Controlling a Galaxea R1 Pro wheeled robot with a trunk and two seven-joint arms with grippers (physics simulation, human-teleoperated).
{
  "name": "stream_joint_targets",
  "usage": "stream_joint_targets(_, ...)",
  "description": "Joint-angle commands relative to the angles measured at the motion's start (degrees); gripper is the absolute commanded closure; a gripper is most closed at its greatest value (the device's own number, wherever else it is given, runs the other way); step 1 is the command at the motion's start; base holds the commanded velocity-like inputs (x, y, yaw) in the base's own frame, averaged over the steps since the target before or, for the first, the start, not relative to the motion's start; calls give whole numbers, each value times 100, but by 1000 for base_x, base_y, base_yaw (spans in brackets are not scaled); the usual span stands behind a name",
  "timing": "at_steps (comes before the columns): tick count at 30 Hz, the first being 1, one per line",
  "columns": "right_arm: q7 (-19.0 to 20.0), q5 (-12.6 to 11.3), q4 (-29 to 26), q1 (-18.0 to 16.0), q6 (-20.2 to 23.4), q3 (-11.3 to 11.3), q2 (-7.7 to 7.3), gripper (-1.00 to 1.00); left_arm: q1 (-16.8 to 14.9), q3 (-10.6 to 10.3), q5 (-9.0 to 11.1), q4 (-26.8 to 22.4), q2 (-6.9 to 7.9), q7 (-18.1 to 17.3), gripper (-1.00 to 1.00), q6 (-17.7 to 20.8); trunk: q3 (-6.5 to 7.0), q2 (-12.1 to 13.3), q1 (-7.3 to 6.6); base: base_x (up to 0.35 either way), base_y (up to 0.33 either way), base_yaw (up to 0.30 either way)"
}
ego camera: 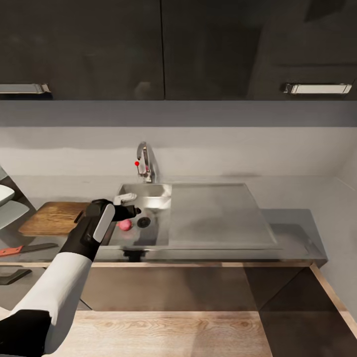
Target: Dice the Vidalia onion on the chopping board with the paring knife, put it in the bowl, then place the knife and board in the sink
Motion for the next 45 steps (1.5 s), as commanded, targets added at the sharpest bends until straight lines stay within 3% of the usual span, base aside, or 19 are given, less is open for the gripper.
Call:
stream_joint_targets(1,-20,-53,4,-4,-19,50,1,-100,-5,-20,41,26,7,56,-100,14,-11,-11,3,4,0,0)
stream_joint_targets(9,-20,-53,4,-4,-19,50,1,-100,-5,-20,-232,392,10,56,-100,-20,-11,-11,3,1,0,0)
stream_joint_targets(13,-20,-53,4,-4,-19,50,1,-100,-5,-22,-326,548,10,50,-100,-245,-11,-11,3,0,0,0)
stream_joint_targets(28,-19,-53,7,-4,-20,50,1,-100,-5,-26,-359,719,8,46,-100,-381,-11,-11,3,12,0,0)
stream_joint_targets(45,-18,-53,6,-4,-28,50,1,-100,-5,-28,-362,786,18,39,-100,-381,-11,-11,3,198,0,0)
